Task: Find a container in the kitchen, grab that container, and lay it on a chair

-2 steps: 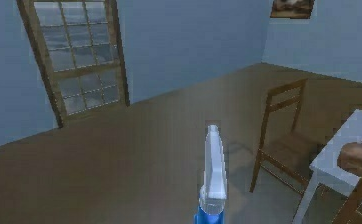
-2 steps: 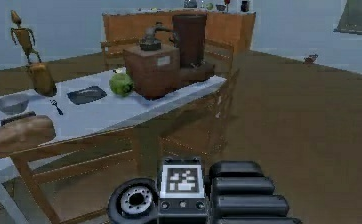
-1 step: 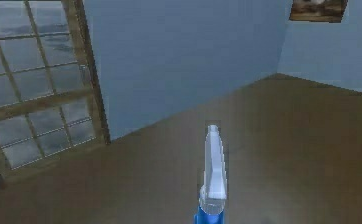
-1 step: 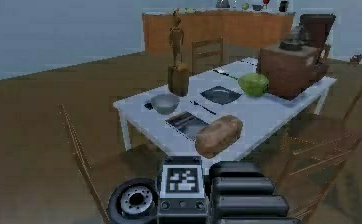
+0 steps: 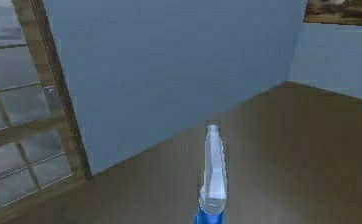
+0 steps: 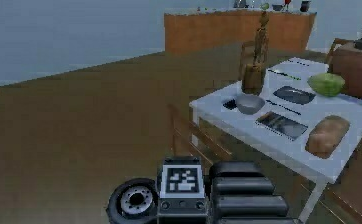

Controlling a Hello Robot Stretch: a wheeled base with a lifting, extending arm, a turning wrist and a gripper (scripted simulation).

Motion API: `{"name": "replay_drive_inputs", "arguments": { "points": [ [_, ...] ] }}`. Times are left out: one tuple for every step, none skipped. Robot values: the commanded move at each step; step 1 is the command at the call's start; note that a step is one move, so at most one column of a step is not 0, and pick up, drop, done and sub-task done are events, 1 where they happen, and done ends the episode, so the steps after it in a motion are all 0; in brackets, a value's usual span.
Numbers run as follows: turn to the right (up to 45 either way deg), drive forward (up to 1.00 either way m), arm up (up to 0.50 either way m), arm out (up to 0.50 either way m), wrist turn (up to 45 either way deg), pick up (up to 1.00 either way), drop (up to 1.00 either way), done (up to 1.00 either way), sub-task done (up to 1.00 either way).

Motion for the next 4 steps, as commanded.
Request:
{"name": "replay_drive_inputs", "arguments": {
  "points": [
    [45.0, 0.0, 0.0, 0.0, 0.0, 0.0, 0.0, 0.0, 0.0],
    [3.0, 0.0, 0.0, 0.0, 0.0, 0.0, 0.0, 0.0, 0.0],
    [0.0, 1.0, 0.0, 0.0, 0.0, 0.0, 0.0, 0.0, 0.0],
    [45.0, 0.0, 0.0, 0.0, 0.0, 0.0, 0.0, 0.0, 0.0]
  ]
}}
